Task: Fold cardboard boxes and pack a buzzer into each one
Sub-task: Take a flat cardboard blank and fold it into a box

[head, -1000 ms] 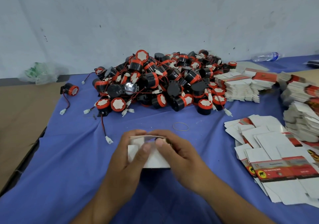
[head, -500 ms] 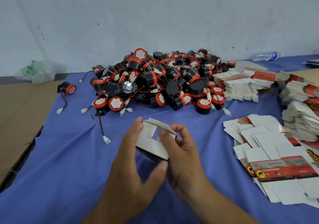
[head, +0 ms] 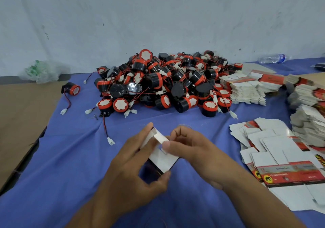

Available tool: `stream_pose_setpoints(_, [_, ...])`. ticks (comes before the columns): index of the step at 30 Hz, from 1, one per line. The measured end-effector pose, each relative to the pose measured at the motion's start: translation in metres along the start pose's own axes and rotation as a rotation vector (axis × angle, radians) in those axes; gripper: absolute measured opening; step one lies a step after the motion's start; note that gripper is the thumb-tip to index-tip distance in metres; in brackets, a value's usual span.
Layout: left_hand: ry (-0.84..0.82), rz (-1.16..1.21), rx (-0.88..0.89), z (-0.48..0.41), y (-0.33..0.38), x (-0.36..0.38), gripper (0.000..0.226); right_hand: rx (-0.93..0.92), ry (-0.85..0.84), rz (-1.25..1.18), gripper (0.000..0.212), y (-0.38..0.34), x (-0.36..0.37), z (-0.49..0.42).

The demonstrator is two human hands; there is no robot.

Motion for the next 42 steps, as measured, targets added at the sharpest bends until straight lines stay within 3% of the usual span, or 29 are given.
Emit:
stream_pose_setpoints(3, [-0.005, 0.065, -0.056, -0.002, 0.002, 0.0, 0.091, -0.037, 0.056, 0.073, 0.028, 0.001, 0.003, 0.003])
stream_pose_setpoints(7, [0.01, 0.078, -0.111, -0.003, 0.001, -0.002, 0.1, -0.208, 0.145, 0.337, 0.032, -0.006, 0.011, 0.006])
stream_pose_setpoints(14, [0.018, 0.036, -0.091, -0.003, 0.003, -0.003, 0.092, -0.232, 0.3, 0.398, 0.041, 0.008, 0.005, 0.008])
stream_pose_setpoints(23, [0.059, -0.004, -0.041, -0.001, 0.002, -0.002, 0.084, -0.301, 0.266, 0.418, 0.045, 0.0, 0.018, 0.005])
stream_pose_setpoints(29, [0.059, -0.034, 0.009, 0.001, 0.002, 0.003, 0.081, -0.118, 0.141, -0.137, 0.032, 0.013, 0.005, -0.004])
stream_pose_setpoints(34, [0.006, 0.0, -0.018, 0.002, -0.003, 0.01, 0.085, -0.103, 0.233, 0.241, 0.034, 0.015, 0.001, -0.004])
stream_pose_setpoints(38, [-0.055, 0.24, -0.159, 0.004, -0.031, 0.013, 0.107, -0.293, 0.188, 0.486, 0.041, -0.006, -0.006, 0.001])
stream_pose_setpoints(42, [-0.169, 0.014, 0.031, 0.005, -0.036, 0.019, 0.075, -0.528, -0.048, 0.892, 0.056, -0.007, 0.014, 0.011])
Point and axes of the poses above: each hand's wrist, its own z-axis away from the middle knuckle, its own x-axis out of the palm, y = z × x, the point moved 8 cm from there along -z, towards the middle knuckle, and after that the axes turned 1 degree about z, right-handed, at the moved point
